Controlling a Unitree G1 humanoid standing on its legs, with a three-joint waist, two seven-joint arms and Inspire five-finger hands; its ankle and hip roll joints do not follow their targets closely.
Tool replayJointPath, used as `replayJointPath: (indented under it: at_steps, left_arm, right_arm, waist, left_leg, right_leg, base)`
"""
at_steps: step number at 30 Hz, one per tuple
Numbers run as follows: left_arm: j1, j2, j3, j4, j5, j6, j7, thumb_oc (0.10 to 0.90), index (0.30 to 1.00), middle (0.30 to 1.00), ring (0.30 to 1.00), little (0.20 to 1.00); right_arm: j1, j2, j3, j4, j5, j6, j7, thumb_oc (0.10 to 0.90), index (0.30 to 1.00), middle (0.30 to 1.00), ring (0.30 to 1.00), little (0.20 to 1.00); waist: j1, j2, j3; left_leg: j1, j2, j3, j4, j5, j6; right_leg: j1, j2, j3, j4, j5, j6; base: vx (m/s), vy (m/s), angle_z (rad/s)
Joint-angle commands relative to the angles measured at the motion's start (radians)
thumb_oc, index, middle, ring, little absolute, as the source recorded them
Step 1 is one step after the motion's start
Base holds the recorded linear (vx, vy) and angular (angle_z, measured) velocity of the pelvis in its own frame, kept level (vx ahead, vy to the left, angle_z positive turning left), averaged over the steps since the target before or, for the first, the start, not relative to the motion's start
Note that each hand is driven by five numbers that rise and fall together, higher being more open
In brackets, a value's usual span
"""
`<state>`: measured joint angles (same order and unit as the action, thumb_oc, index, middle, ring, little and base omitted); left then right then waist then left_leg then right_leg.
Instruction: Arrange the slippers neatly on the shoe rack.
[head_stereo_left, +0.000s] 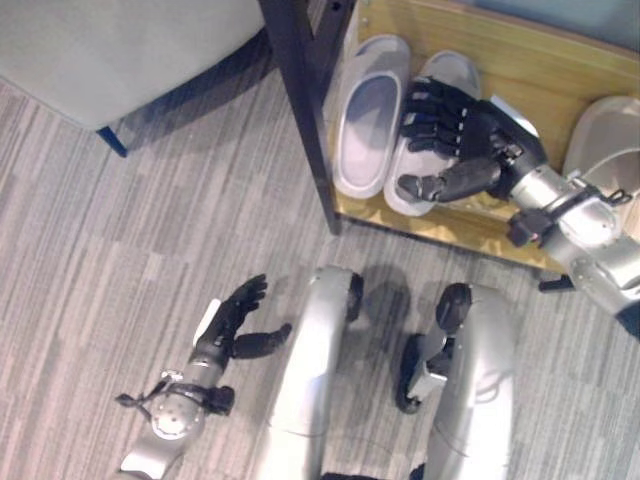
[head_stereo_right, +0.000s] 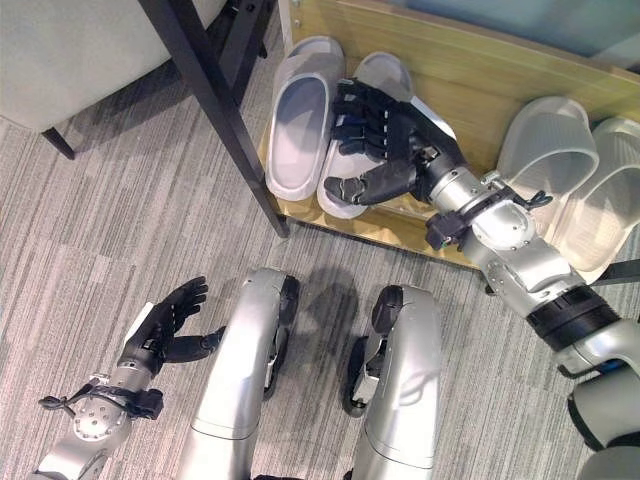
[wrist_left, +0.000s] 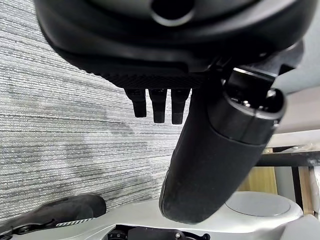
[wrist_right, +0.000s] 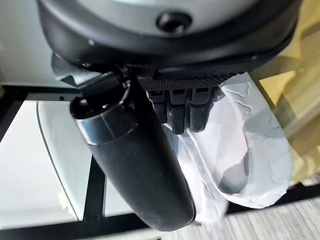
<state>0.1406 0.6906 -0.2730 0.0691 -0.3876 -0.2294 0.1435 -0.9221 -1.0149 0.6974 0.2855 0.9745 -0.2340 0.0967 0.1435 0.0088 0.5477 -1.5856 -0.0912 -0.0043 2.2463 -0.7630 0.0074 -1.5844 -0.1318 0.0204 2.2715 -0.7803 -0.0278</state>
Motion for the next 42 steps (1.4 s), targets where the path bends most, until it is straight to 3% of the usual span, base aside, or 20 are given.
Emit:
replayJointPath:
  at_steps: [1,9,18,28,42]
  left_arm:
    - [-0.007,0.047,-0.025,-0.095,-0.01,-0.098,0.001,0.8,0.9,0.9,0.9,0.9]
    - [-0.004,0.047,-0.031,-0.095,-0.018,-0.099,0.001,0.8,0.9,0.9,0.9,0.9]
    - [0.001,0.026,-0.016,-0.09,-0.028,-0.099,0.004,0.8,0.9,0.9,0.9,0.9]
    - [0.038,-0.009,0.046,-0.1,-0.011,-0.099,0.005,0.8,0.9,0.9,0.9,0.9]
    - [0.067,-0.027,0.077,-0.109,-0.008,-0.105,0.025,0.8,0.9,0.9,0.9,0.9]
  right_arm:
    - [-0.146,-0.024,-0.016,0.027,0.048,-0.068,-0.03,0.8,0.9,0.9,0.9,0.9]
    - [-0.169,0.002,-0.02,0.049,0.06,-0.075,-0.042,0.8,0.9,0.9,0.9,0.9]
    - [-0.097,0.023,-0.1,-0.171,0.097,-0.124,-0.02,0.8,0.9,0.9,0.9,0.9]
    - [0.059,-0.041,-0.228,-0.486,0.057,-0.161,0.039,0.8,0.9,0.9,0.9,0.9]
    - [0.127,-0.044,-0.317,-0.651,0.004,-0.208,0.023,0.8,0.9,0.9,0.9,0.9]
  waist:
    - [0.062,0.007,-0.028]
    - [0.065,0.016,-0.028]
    - [0.046,0.005,-0.028]
    - [0.021,-0.017,-0.028]
    - [0.004,-0.024,-0.028]
  left_leg:
    - [0.016,-0.013,-0.106,-0.061,-0.057,-0.076]
    - [0.016,-0.014,-0.103,-0.063,-0.057,-0.074]
    - [0.016,-0.012,-0.088,-0.066,-0.049,-0.074]
    - [0.016,-0.009,-0.08,-0.074,-0.041,-0.077]
    - [0.016,-0.003,-0.073,-0.062,-0.041,-0.071]
  right_leg:
    - [0.029,-0.018,0.075,0.018,0.058,-0.044]
    - [0.029,-0.019,0.076,0.018,0.058,-0.043]
    - [0.027,-0.017,0.083,0.023,0.059,-0.046]
    - [0.02,-0.017,0.088,0.028,0.056,-0.048]
    - [0.015,-0.011,0.086,0.024,0.059,-0.04]
  base:
    - [0.0,0.0,0.0]
    - [0.0,0.0,0.0]
    - [0.0,0.0,0.0]
    - [0.0,0.0,0.0]
    - [0.0,0.0,0.0]
